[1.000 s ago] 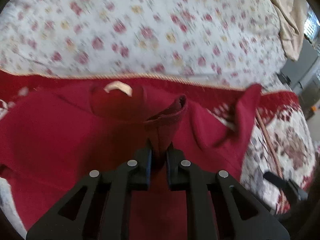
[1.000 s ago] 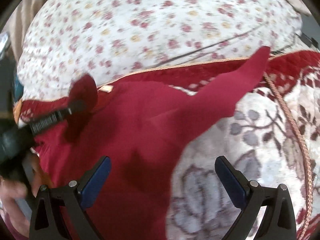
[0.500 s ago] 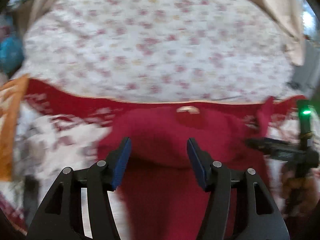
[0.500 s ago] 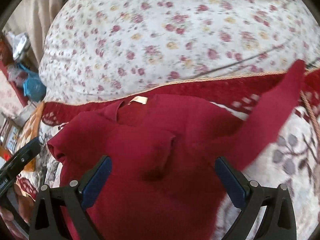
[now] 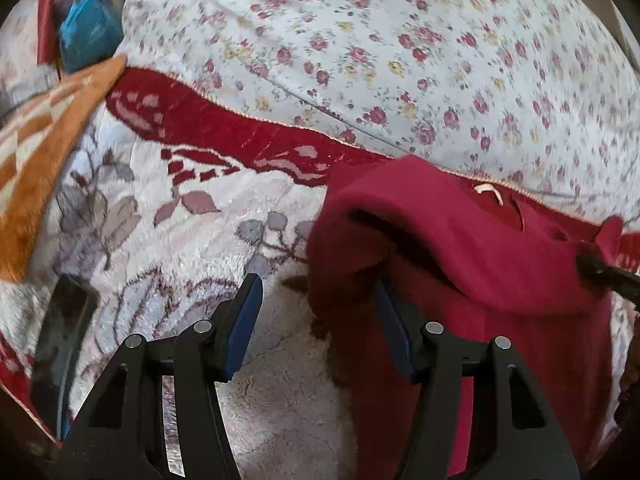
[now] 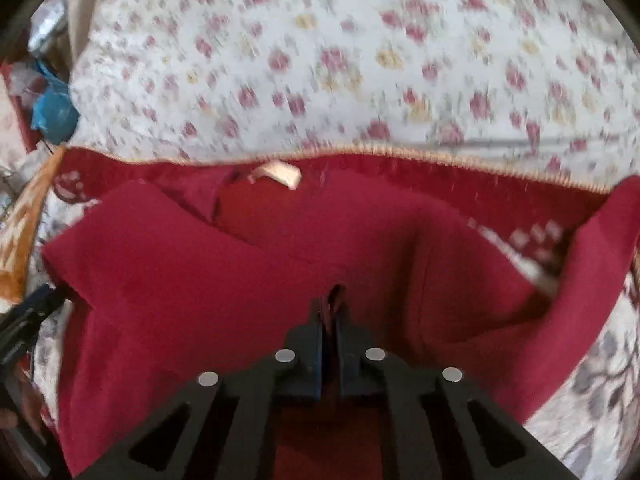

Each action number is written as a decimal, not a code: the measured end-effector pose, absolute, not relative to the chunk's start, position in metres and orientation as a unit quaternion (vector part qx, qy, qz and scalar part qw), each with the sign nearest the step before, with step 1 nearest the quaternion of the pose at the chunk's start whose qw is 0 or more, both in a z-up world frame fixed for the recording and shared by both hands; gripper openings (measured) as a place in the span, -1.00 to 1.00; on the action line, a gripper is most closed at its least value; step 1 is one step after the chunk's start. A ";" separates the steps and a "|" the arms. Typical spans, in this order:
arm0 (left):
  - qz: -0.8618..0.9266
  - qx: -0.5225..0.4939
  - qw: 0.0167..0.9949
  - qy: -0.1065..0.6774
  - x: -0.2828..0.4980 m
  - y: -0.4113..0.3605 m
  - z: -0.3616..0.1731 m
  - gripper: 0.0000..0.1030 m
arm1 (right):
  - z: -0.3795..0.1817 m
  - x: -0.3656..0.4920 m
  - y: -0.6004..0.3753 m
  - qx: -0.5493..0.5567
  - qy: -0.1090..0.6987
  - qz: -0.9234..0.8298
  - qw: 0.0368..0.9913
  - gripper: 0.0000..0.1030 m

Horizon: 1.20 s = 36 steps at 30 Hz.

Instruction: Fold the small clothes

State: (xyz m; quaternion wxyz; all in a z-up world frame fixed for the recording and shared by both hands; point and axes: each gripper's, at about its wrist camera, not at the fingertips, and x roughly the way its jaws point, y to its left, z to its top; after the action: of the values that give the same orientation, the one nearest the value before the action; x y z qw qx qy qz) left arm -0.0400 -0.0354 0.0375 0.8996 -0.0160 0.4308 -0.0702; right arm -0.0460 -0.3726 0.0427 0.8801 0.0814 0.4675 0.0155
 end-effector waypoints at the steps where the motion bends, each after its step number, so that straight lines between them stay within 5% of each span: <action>1: -0.073 -0.025 0.898 0.434 -0.039 -0.031 0.035 0.12 | 0.052 -0.050 -0.377 0.080 0.457 0.013 0.886 -0.91; 9: -0.104 -0.039 0.881 0.459 -0.043 -0.038 0.040 0.12 | 0.050 -0.048 -0.423 0.074 0.469 -0.066 0.878 -0.89; 11: -0.116 -0.043 0.885 0.449 -0.052 -0.035 0.058 0.12 | 0.048 -0.047 -0.425 0.053 0.480 -0.085 0.872 -0.59; 13: -0.104 -0.035 0.892 0.438 -0.057 -0.032 0.070 0.12 | 0.061 -0.058 -0.433 0.055 0.448 -0.128 0.883 -0.06; 24: -0.046 -0.015 0.880 0.473 -0.025 -0.041 0.032 0.12 | 0.078 -0.009 -0.282 0.083 0.450 0.149 0.876 -0.07; 32: -0.059 -0.042 0.875 0.480 -0.020 -0.028 0.016 0.28 | 0.008 0.054 -0.194 -0.015 0.499 0.141 0.855 -0.19; 36: -0.059 -0.039 0.875 0.479 -0.021 -0.029 0.016 0.28 | 0.016 0.052 -0.206 0.009 0.491 0.121 0.862 -0.19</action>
State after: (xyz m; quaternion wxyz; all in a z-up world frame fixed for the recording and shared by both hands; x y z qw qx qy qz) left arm -0.0206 -0.0293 0.0164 0.8750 -0.0393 0.4789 -0.0593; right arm 0.0521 -0.2061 0.0155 0.8624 0.0092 0.4915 0.1213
